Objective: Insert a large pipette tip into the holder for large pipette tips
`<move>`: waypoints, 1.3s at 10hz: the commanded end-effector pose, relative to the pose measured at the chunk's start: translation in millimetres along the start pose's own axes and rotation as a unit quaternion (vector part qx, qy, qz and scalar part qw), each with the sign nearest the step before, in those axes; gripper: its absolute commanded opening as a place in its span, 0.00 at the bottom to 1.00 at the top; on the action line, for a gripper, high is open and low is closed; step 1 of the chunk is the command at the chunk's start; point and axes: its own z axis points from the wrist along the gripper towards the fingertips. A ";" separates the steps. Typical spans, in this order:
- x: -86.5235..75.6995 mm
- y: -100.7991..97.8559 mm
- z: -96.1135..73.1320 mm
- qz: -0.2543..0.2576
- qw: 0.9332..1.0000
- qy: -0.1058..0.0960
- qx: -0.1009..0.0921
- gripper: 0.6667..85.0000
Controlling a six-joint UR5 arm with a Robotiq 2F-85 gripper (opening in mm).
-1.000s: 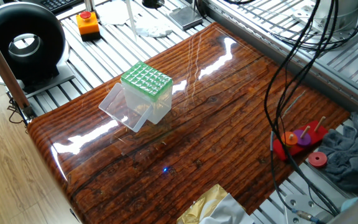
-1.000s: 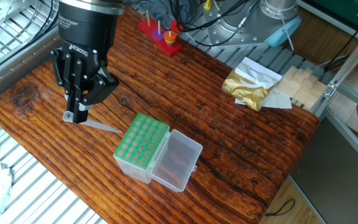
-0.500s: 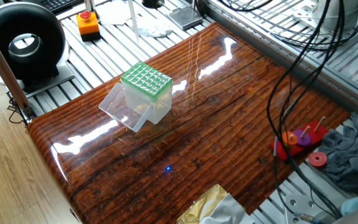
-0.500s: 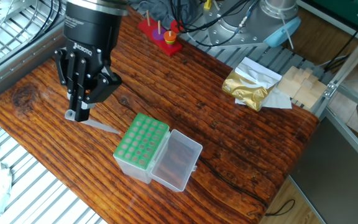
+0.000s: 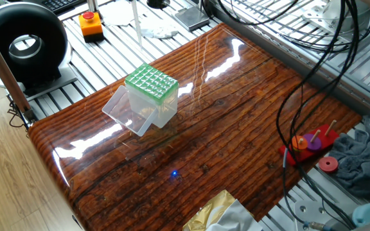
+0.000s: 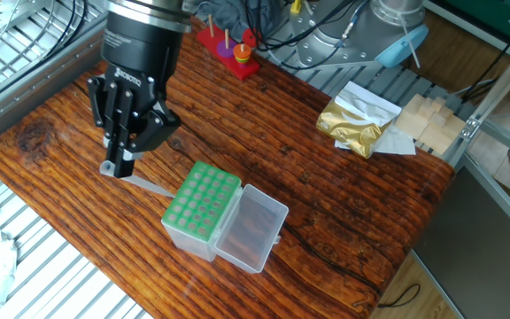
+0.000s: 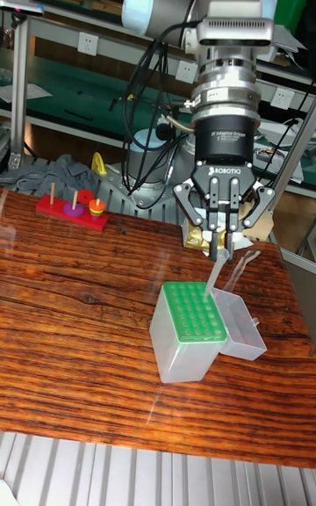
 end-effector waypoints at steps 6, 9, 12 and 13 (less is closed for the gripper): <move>13.5 -9.2 0.7 -0.009 0.999 -0.034 0.011 0.00; 23.1 -12.0 -1.0 -0.016 0.999 -0.028 0.020 0.00; 28.0 -18.5 1.3 -0.021 0.999 -0.032 0.021 0.00; 28.6 -18.6 1.7 -0.020 0.999 -0.038 0.020 0.00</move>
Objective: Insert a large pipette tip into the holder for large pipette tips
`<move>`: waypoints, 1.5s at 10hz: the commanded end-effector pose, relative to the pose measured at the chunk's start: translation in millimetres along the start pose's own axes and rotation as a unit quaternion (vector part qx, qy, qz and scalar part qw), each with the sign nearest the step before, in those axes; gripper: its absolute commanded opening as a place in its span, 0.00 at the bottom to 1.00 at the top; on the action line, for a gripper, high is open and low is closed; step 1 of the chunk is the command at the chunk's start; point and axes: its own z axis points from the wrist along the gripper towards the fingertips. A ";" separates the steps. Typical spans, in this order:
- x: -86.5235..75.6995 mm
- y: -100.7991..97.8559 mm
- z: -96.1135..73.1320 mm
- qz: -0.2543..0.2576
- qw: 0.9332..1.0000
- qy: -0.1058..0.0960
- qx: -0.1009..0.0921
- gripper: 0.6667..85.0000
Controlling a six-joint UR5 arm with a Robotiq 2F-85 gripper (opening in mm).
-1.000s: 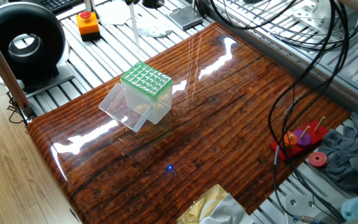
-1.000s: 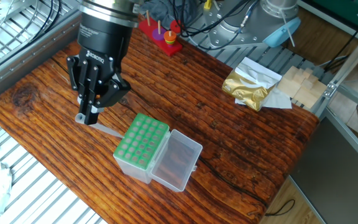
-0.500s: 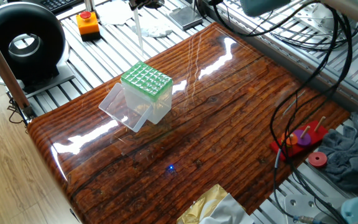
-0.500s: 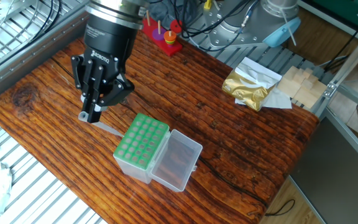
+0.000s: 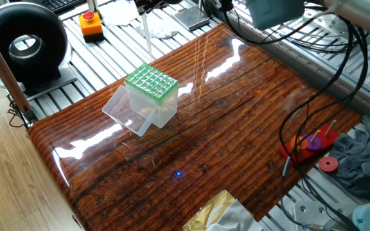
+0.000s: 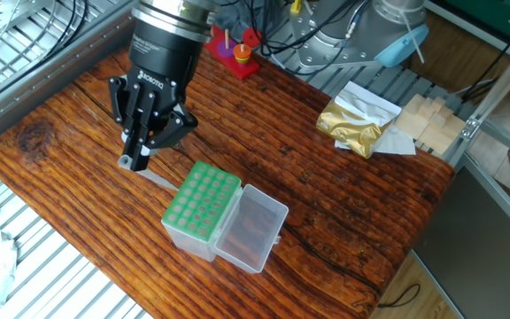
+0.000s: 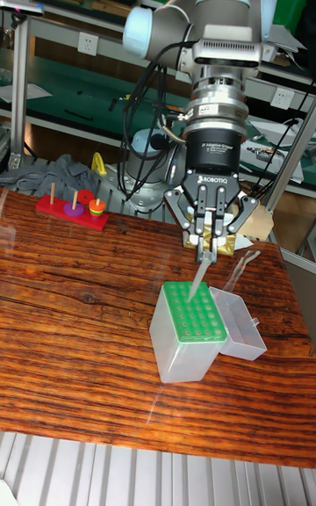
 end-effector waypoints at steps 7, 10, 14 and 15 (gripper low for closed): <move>-19.7 6.5 0.2 0.004 0.997 -0.083 -0.010 0.00; -6.8 6.8 6.7 0.014 0.997 -0.069 -0.007 0.00; -0.1 12.1 16.5 0.024 0.998 -0.061 -0.005 0.00; -0.5 16.7 19.7 0.027 0.998 -0.062 -0.003 0.00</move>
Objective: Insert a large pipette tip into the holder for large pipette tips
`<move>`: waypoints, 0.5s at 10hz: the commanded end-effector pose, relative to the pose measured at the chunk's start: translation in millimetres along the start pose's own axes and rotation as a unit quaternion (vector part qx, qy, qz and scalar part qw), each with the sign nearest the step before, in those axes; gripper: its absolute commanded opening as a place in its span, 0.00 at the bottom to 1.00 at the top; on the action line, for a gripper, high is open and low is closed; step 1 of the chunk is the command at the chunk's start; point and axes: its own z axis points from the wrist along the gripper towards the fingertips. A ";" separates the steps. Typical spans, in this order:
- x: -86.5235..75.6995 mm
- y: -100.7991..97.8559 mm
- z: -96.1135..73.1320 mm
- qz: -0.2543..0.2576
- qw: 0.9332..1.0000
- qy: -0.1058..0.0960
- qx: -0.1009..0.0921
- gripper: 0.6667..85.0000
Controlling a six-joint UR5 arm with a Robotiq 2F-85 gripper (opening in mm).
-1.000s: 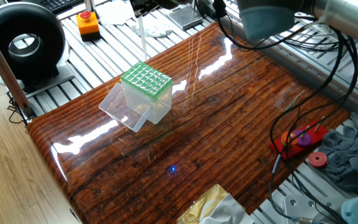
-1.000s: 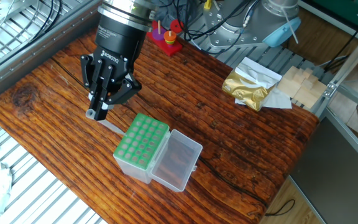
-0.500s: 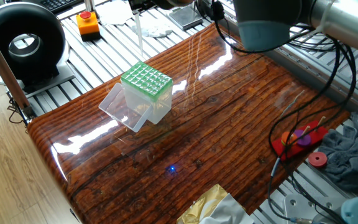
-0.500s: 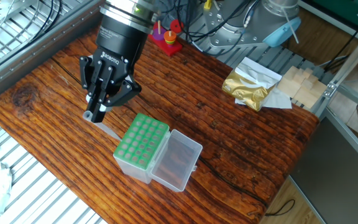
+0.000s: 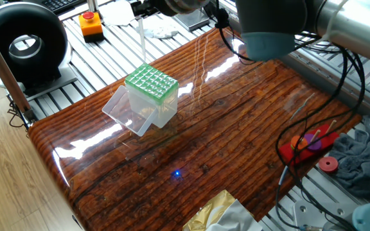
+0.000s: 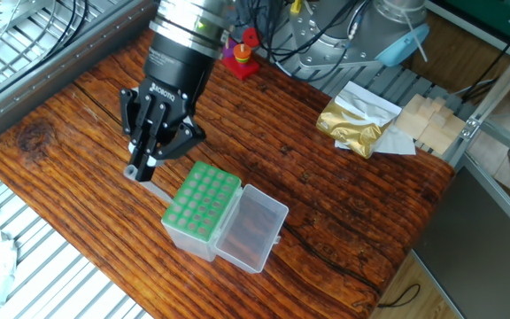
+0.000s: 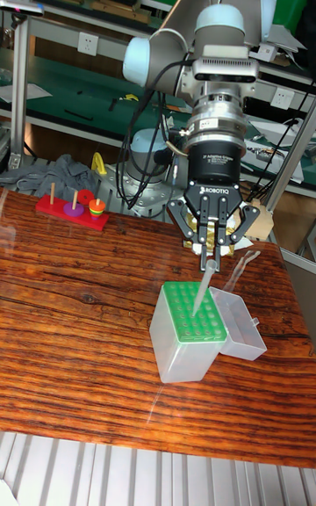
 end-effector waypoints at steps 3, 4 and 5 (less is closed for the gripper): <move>4.3 8.1 9.5 0.012 1.000 0.001 0.002 0.00; 5.3 7.9 11.0 0.012 1.000 0.000 0.000 0.00; 6.6 7.8 12.8 0.012 1.000 0.000 0.000 0.00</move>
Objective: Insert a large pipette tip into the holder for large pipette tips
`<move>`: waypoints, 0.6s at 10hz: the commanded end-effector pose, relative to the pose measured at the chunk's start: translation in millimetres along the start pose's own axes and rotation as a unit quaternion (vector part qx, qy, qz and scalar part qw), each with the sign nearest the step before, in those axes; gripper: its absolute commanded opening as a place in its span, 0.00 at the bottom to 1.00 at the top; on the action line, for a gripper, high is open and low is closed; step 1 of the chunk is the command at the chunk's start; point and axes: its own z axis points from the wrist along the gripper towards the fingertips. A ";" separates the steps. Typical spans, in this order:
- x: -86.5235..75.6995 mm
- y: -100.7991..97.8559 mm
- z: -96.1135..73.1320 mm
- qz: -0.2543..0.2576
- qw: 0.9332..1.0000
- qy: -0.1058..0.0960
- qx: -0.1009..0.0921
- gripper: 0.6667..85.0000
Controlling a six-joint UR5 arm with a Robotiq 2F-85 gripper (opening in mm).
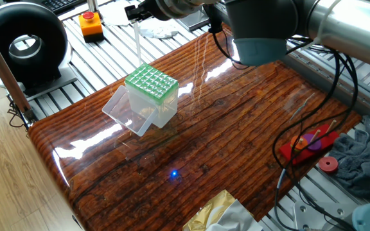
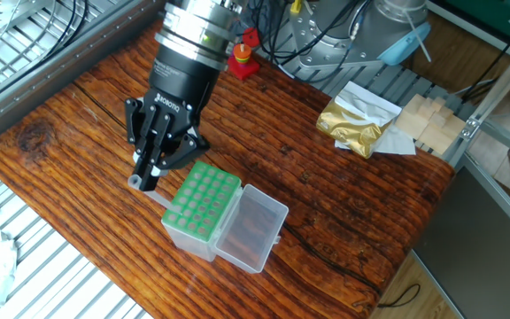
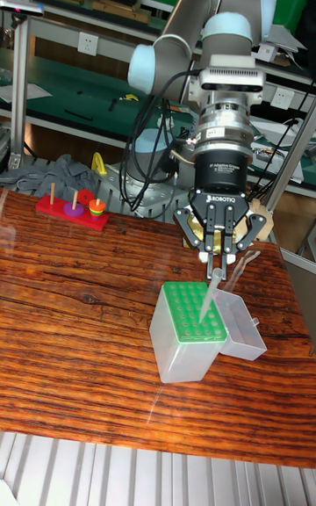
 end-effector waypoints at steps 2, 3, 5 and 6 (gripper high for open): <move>4.1 0.5 6.8 0.008 1.000 -0.001 -0.003 0.00; 4.5 0.3 7.8 0.007 1.000 -0.002 -0.004 0.00; 6.1 -1.2 9.6 0.005 1.000 -0.002 -0.004 0.00; 7.0 -1.5 10.3 0.005 1.000 -0.002 -0.005 0.00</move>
